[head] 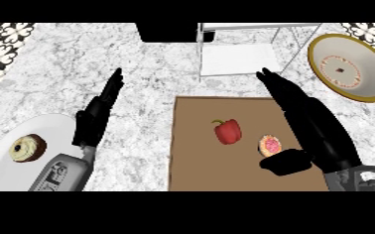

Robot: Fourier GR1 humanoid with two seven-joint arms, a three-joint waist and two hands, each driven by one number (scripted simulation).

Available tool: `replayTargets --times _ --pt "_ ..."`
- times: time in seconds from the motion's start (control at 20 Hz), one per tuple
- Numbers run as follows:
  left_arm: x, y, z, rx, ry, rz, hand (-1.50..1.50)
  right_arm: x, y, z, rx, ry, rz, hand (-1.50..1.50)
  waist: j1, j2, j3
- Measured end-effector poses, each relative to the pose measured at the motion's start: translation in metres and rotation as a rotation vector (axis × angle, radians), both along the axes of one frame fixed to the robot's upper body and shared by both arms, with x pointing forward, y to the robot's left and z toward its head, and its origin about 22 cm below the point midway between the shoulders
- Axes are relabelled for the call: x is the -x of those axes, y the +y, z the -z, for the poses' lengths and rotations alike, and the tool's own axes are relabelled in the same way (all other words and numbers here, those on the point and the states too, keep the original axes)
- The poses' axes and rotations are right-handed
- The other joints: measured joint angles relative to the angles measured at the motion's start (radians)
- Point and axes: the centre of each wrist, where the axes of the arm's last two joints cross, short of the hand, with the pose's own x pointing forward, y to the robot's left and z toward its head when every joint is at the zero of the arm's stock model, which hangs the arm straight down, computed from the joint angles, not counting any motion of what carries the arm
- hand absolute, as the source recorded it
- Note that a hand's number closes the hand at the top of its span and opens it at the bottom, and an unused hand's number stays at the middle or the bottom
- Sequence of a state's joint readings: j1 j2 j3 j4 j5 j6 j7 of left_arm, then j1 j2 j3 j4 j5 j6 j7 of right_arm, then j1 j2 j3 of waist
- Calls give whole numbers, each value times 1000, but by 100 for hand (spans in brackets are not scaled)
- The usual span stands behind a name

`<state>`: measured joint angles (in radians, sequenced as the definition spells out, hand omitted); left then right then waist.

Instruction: Pick the bell pepper from the tray and place it in the tiered shelf

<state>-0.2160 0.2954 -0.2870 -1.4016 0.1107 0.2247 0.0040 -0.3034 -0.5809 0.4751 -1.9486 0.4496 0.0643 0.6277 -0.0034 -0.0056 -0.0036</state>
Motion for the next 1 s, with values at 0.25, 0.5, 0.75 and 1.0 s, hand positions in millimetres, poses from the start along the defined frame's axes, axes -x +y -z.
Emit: replayTargets --times 0.25,0.5,0.75,1.0 --pt "-6 5 6 3 -5 -2 0 21 36 -13 114 39 25 -150 1 3 1" --pt "2 1 -3 9 -6 1 0 36 62 -11 127 43 34 -150 5 3 3" --pt "4 2 -5 5 -10 7 0 42 74 -3 139 21 46 -150 5 4 3" --pt "4 1 2 6 -9 3 0 45 82 5 140 8 76 -150 3 5 3"
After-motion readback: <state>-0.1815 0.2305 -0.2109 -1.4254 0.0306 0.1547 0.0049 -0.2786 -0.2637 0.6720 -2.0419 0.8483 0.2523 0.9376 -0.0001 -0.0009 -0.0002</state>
